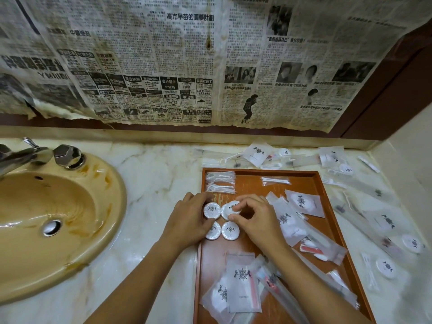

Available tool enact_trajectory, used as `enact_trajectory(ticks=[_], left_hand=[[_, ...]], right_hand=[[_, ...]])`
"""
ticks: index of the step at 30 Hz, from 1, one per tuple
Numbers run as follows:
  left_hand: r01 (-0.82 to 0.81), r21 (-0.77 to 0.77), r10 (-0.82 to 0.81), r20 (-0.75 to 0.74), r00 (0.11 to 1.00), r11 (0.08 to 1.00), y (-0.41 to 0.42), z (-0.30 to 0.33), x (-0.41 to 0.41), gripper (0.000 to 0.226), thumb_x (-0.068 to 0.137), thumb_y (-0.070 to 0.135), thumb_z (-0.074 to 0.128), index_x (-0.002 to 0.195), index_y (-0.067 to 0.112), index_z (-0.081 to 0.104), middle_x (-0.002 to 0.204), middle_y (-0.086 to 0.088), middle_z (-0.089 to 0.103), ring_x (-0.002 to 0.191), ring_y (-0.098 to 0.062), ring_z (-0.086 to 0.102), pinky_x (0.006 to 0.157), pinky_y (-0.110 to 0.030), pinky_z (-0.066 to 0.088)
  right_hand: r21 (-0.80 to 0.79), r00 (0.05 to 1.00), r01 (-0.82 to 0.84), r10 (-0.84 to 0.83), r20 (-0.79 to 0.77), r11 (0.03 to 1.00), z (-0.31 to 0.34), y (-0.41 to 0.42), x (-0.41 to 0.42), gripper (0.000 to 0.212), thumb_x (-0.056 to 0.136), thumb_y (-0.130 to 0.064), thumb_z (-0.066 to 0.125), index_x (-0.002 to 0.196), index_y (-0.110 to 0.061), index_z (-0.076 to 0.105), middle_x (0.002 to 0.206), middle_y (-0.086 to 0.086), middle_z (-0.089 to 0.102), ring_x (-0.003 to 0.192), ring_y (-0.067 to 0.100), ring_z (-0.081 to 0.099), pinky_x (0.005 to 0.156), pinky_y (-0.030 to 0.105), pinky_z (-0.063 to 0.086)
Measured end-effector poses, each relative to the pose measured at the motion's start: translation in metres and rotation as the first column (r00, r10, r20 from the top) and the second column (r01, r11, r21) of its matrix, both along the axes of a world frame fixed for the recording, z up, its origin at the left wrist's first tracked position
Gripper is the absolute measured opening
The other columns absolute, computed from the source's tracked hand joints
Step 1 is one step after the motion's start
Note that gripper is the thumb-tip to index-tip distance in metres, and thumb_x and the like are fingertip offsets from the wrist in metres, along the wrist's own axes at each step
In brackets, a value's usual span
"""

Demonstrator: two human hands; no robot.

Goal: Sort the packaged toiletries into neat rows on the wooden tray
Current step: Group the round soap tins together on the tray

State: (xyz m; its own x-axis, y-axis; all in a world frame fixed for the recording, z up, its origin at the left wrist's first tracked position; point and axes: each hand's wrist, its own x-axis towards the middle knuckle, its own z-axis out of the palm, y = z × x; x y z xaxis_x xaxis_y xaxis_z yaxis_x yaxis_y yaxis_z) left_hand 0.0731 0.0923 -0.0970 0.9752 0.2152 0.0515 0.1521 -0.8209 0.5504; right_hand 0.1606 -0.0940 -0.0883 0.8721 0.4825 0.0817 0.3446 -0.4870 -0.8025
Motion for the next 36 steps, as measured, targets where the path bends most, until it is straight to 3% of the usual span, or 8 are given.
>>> enact_trajectory(ticks=[13, 20, 26, 36], left_hand=[[0.003, 0.01, -0.002, -0.074, 0.997, 1.0, 0.0, 0.001, 0.009, 0.055, 0.082, 0.04, 0.068, 0.132, 0.032, 0.045, 0.121, 0.015, 0.061, 0.115, -0.013, 0.047, 0.095, -0.036, 0.041], [0.008, 0.019, -0.007, -0.073, 0.997, 1.0, 0.001, 0.002, 0.009, 0.055, 0.083, 0.042, 0.068, 0.133, 0.033, 0.045, 0.121, 0.016, 0.06, 0.115, -0.012, 0.046, 0.094, -0.033, 0.039], [0.005, 0.013, -0.004, -0.066, 0.998, 1.0, 0.003, 0.001, 0.008, 0.058, 0.082, 0.043, 0.068, 0.134, 0.033, 0.046, 0.12, 0.016, 0.06, 0.115, -0.011, 0.045, 0.095, -0.033, 0.04], [0.006, -0.009, -0.007, -0.056, 0.998, 1.0, 0.001, 0.004, 0.007, 0.056, 0.083, 0.041, 0.068, 0.135, 0.032, 0.047, 0.12, 0.015, 0.06, 0.115, -0.012, 0.045, 0.096, -0.033, 0.04]], right_hand=[[-0.079, 0.999, -0.026, 0.024, -0.029, 0.997, -0.018, 0.004, 0.004, 0.02, 0.068, -0.027, 0.087, 0.076, -0.03, 0.069, 0.104, -0.027, 0.062, 0.105, 0.001, 0.053, 0.099, 0.042, 0.039], [-0.202, 0.997, -0.076, 0.078, 0.001, 0.976, -0.011, 0.007, 0.004, 0.028, 0.072, -0.031, 0.083, 0.088, -0.039, 0.062, 0.104, -0.029, 0.057, 0.107, 0.003, 0.047, 0.095, 0.027, 0.027], [-0.232, 0.996, -0.085, 0.085, -0.011, 0.969, -0.009, 0.008, 0.003, 0.035, 0.072, -0.033, 0.083, 0.092, -0.046, 0.057, 0.102, -0.031, 0.055, 0.105, 0.001, 0.044, 0.1, 0.033, 0.032], [-0.244, 0.997, -0.071, 0.074, 0.002, 0.967, -0.013, 0.009, 0.001, 0.032, 0.073, -0.032, 0.081, 0.098, -0.04, 0.063, 0.103, -0.028, 0.055, 0.104, 0.001, 0.044, 0.101, 0.034, 0.033]])
